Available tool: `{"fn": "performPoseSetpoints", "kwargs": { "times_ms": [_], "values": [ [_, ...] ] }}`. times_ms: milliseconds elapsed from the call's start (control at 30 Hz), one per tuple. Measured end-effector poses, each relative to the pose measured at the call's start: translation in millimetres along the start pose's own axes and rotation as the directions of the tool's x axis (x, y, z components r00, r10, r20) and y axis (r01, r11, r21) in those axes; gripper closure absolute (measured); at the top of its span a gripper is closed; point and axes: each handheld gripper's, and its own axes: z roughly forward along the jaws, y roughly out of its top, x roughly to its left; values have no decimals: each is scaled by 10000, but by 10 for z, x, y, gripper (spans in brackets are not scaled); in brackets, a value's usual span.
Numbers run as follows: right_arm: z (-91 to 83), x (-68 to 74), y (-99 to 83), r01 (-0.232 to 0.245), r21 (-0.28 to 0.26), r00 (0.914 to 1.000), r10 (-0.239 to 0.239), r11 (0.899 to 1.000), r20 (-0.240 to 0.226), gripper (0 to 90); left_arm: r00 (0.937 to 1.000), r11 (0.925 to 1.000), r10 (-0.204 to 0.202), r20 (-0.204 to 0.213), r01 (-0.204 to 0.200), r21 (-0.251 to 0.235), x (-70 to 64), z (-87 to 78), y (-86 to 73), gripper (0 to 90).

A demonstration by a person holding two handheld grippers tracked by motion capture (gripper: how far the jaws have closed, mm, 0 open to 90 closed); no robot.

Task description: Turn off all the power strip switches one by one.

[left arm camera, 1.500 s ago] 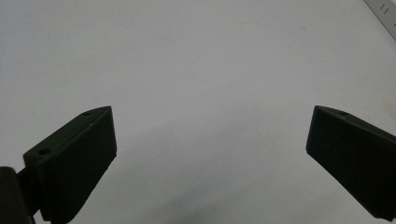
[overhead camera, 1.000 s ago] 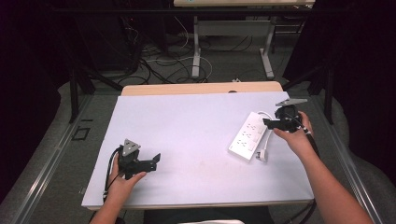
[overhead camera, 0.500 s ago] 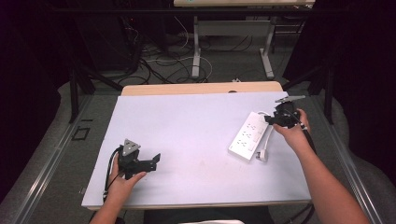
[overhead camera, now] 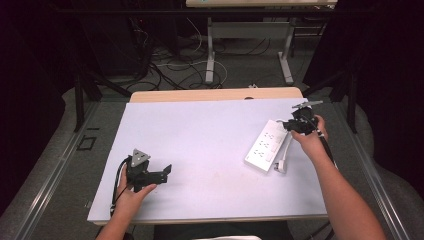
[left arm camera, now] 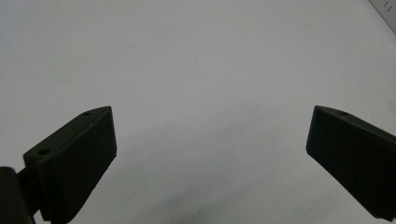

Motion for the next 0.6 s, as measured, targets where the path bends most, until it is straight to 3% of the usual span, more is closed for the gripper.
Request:
{"fn": "performPoseSetpoints", "kwargs": {
  "times_ms": [367, 600],
  "values": [
    [147, -62, -12, -383, 398, 9990, 374, 9985, 236, 830, 10000, 10000, -74, 24, 74, 40, -6, 7, -4, 20],
    [202, -82, -18, -546, 512, 9985, 542, 9972, 109, 896, 10000, 10000, -79, 13, 79, 52, -5, 9, -5, 21]
  ]
}}
